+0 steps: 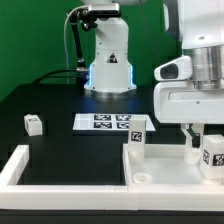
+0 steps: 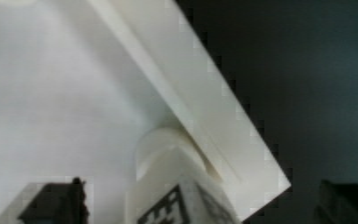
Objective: Assemble square table
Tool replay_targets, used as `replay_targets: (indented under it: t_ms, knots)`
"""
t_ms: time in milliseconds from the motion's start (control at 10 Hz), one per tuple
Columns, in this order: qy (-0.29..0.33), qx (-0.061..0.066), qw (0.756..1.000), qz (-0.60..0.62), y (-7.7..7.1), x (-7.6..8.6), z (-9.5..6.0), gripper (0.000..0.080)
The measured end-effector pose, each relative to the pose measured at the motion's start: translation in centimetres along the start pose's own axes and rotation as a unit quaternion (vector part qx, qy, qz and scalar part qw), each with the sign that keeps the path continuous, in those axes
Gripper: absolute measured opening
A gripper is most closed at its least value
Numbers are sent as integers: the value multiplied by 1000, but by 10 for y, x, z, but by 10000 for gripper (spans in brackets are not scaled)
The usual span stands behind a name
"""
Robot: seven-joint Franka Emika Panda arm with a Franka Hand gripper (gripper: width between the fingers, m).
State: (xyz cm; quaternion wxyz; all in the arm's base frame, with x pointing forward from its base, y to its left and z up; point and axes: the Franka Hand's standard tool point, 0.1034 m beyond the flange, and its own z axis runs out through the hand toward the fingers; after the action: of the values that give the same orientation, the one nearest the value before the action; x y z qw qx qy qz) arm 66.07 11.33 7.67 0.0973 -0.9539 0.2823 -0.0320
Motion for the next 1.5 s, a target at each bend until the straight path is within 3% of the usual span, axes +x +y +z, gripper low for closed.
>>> replay_targets:
  t_ms: [100,200,300,600,700,800,1000,1200,1300,1500]
  knots:
    - [2,-3,998,-61,1,1,-1,648]
    - [5,-24,985,-174,1,7,-5,648]
    - [11,-30,972,-234,-3,15,-8,648]
    - [10,-30,977,-213,-2,14,-6,648]
    - [11,-29,983,-181,-2,14,-5,525]
    - [12,-28,990,-139,-2,13,-5,341]
    - [13,-31,996,-80,2,15,-5,296]
    - [16,-29,996,84,2,15,-7,294]
    - [11,-23,983,180,1,14,-6,294]
    - [-20,11,939,343,1,14,-3,294]
